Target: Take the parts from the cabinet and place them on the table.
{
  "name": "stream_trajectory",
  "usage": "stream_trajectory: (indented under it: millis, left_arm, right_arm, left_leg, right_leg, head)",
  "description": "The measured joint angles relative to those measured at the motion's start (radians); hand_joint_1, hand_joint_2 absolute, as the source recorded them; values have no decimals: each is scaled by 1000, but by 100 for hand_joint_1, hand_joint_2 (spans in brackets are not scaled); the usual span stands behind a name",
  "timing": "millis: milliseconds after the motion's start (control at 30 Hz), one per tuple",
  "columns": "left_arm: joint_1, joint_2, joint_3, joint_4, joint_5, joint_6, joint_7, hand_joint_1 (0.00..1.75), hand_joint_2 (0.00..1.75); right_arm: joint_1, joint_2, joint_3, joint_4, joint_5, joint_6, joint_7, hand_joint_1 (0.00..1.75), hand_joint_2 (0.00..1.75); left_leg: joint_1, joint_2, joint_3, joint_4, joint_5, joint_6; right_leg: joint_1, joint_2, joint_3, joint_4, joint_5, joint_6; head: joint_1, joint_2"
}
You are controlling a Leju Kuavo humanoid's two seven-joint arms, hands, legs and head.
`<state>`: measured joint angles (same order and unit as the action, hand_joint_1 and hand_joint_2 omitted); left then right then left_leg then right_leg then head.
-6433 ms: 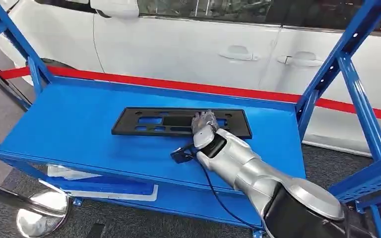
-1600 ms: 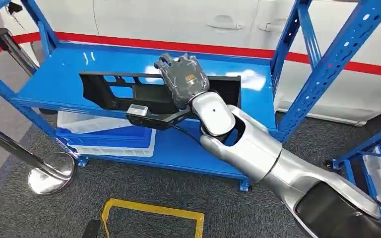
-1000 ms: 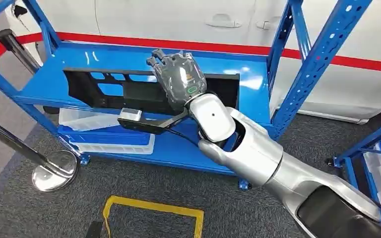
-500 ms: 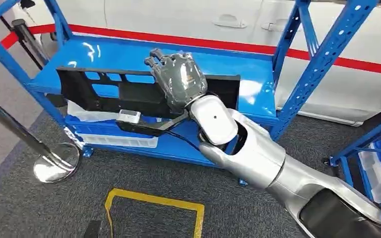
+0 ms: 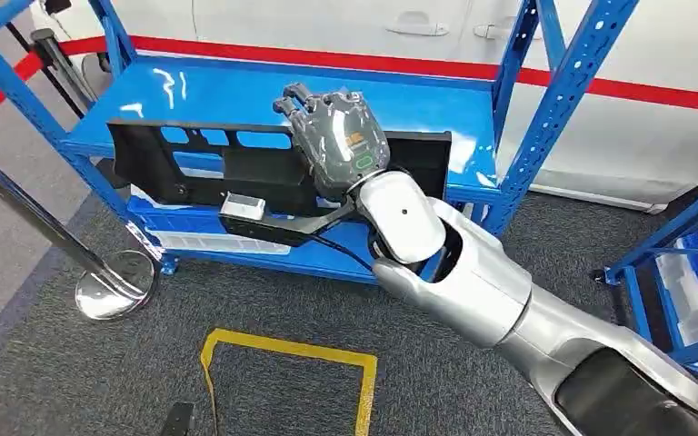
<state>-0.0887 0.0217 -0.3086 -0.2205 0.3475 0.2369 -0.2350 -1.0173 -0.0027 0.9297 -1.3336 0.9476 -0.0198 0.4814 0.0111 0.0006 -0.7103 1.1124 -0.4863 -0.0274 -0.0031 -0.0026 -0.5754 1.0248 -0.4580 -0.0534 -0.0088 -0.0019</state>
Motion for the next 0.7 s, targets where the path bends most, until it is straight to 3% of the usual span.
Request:
stream_trajectory:
  millis: [67, 100, 133, 167, 200, 233, 267, 300, 333, 367, 400, 433, 467, 500, 533, 567, 600, 633, 667, 700]
  left_arm:
    - [-1, 2, 0, 0, 2, 0, 0, 0, 175]
    - [-1, 2, 0, 0, 2, 0, 0, 0, 175]
    - [-1, 2, 0, 0, 3, 0, 2, 0, 175]
    - [-1, 2, 0, 0, 3, 0, 3, 0, 175]
    - [-2, 2, 0, 0, 3, 0, 5, 0, 175]
    - [-3, 2, 0, 0, 3, 0, 6, 0, 175]
    - [-6, 2, 0, 0, 3, 0, 7, 0, 175]
    - [-7, 3, 0, 0, 3, 0, 8, 0, 175]
    - [-7, 2, 0, 0, 3, 0, 9, 0, 175]
    - [-7, 3, 0, 0, 3, 0, 9, 0, 175]
    - [-6, 2, 0, 0, 3, 0, 10, 0, 175]
    - [-5, 2, 0, 0, 3, 0, 10, 0, 175]
    - [-6, 2, 0, 0, 2, 0, 11, 0, 175]
    - [-7, 2, 0, 0, 2, 0, 10, 0, 175]
    - [-8, 2, 0, 0, 2, 0, 10, 0, 175]
    - [-7, 2, 0, 0, 1, 0, 10, 0, 175]
    - [-7, 2, 0, 0, 1, 0, 10, 0, 175]
    - [-6, 2, 0, 0, 1, 0, 10, 0, 175]
    - [-6, 3, 0, 0, 1, 0, 9, 0, 175]
    - [-6, 3, 0, 0, 1, 0, 9, 0, 175]
  right_arm:
    - [1, 0, 0, 0, 0, 0, 0, 175, 175]
    - [4, 0, 0, 0, 0, 0, 0, 175, 175]
    - [6, 0, 0, 0, 0, 0, 0, 175, 175]
    - [8, 0, 0, 0, 0, 0, 0, 175, 175]
    - [8, 0, 0, 0, -1, 0, 0, 175, 175]
    - [8, 0, 0, 0, -2, 0, 0, 175, 175]
    - [8, 1, 0, 0, -2, 0, 0, 175, 175]
    - [7, 2, -1, 0, -2, 0, 0, 175, 175]
    - [7, 2, -1, 0, -2, 0, 0, 175, 175]
    - [6, 2, -1, 0, -2, 0, 0, 175, 175]
    - [7, 2, -1, 0, -2, 0, 0, 175, 175]
    - [7, 2, -1, 0, -2, 0, 0, 175, 175]
    - [7, 1, -1, 0, -2, 0, 0, 175, 175]
    - [7, 1, -1, 0, -2, 0, 0, 175, 175]
    - [7, 1, -1, 0, -4, -1, -1, 175, 175]
    - [8, 1, -1, 1, -6, -3, -4, 175, 175]
    - [9, 1, -1, 2, -11, -6, -7, 175, 175]
    - [10, 1, -1, 4, -16, -9, -11, 175, 175]
    - [10, 2, -1, 7, -20, -12, -16, 175, 175]
    - [9, 3, -1, 10, -20, -17, -21, 175, 175]
  left_leg:
    - [7, 0, -41, 151, -85, -14]
    - [9, 0, -47, 196, -91, -19]
    - [11, 0, -33, 195, -73, -22]
    - [13, 0, 0, 159, -43, -25]
    - [14, 1, 55, 83, -8, -28]
    - [16, 1, 99, 21, 9, -29]
    - [16, -1, 152, -69, -16, -30]
    - [6, -9, 168, -90, -18, -11]
    - [6, -8, 156, -84, -10, 2]
    - [4, -8, 156, -87, -9, 4]
    - [3, -8, 151, -83, -1, 15]
    - [12, -4, 145, -94, 10, 30]
    - [9, 0, 138, -95, 21, 40]
    - [8, 0, 128, -95, 29, 46]
    - [5, 0, 117, -94, 36, 56]
    - [2, 0, 104, -93, 46, 58]
    - [-1, 0, 93, -91, 53, 60]
    - [-4, 0, 80, -88, 61, 61]
    - [-8, -1, 68, -87, 69, 62]
    - [-12, -2, 58, -86, 76, 62]
  right_leg:
    - [0, 0, -25, 4, 16, 3]
    - [-1, 0, -37, 7, 23, 5]
    - [-3, 0, -48, 9, 29, 8]
    - [-6, 0, -59, 13, 35, 13]
    - [-9, 0, -70, 17, 40, 18]
    - [-11, 1, -75, 21, 43, 22]
    - [-8, 0, -84, 26, 47, 29]
    - [-6, 0, -88, 27, 52, 36]
    - [-6, 0, -86, 24, 61, 43]
    - [-7, 0, -88, 23, 67, 46]
    - [-7, 1, -89, 18, 77, 53]
    - [-4, 3, -95, 20, 75, 59]
    - [-8, 3, -105, 41, 42, 62]
    - [-7, 2, -121, 86, -10, 64]
    - [-7, 3, -142, 155, -65, 65]
    - [-6, 3, -164, 237, -114, 66]
    - [-6, 3, -176, 293, -135, 65]
    - [-5, 3, -172, 321, -128, 62]
    - [-3, 3, -146, 300, -101, 56]
    - [2, 3, -100, 242, -68, 47]
  head:
    - [0, 0]
    - [0, 0]
    - [0, 0]
    - [0, 0]
    - [0, 0]
    - [0, 0]
    - [-1, 0]
    - [2, 0]
    - [2, 0]
    - [1, 0]
    - [2, 0]
    - [2, 0]
    - [3, 0]
    - [4, 0]
    - [4, 0]
    - [4, 0]
    - [3, 0]
    - [4, 0]
    - [4, 0]
    - [4, 0]
